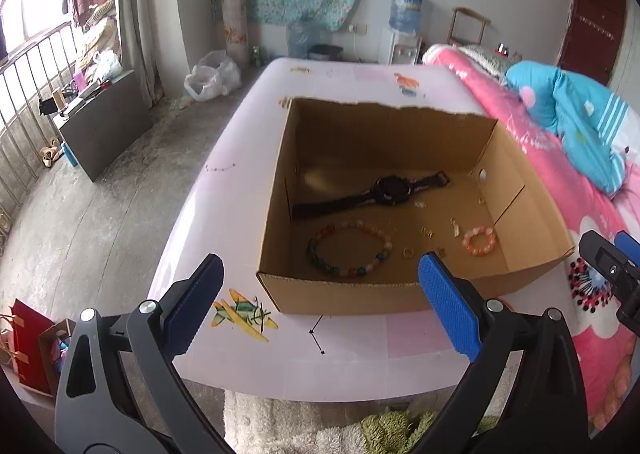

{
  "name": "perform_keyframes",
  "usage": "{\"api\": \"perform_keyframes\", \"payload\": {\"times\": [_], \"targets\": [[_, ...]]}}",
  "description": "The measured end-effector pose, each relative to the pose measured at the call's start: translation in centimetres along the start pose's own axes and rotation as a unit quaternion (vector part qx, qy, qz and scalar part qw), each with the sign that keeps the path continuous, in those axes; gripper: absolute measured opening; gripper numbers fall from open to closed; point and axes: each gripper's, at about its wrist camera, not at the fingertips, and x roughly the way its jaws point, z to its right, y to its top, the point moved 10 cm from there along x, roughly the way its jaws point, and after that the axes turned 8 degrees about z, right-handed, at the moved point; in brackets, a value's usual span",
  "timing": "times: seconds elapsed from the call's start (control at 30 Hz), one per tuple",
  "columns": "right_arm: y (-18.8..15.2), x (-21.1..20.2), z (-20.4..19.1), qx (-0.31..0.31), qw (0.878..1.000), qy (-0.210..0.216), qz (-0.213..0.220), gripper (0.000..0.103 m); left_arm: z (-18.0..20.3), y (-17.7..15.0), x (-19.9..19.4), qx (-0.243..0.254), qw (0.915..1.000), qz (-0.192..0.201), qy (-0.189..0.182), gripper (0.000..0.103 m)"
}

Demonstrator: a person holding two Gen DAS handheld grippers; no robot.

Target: Organize jewelry

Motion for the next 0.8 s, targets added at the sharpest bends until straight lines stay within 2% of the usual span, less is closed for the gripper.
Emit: {"api": "perform_keyframes", "payload": {"times": [0.07, 0.3, 0.8], "targets": [[-1.0, 0.5, 0.3, -0.007, 1.000, -0.009, -0.017, 0.096, 0.3, -0.4, 0.2, 0.007, 0.9999, -0.007, 0.012, 0.095], [-2.8, 2.2, 0.5, 0.006, 0.998, -0.006, -0.063, 0.096, 0.7, -0.9, 0.6, 0.010, 0.9994, -0.027, 0.016, 0.095], [-3.0, 3.3, -0.6, -0.010, 0.997, -0.008, -0.078, 0.096, 0.7, -1.5, 1.4, 0.010, 0.9985, -0.052, 0.016, 0.095]]}}
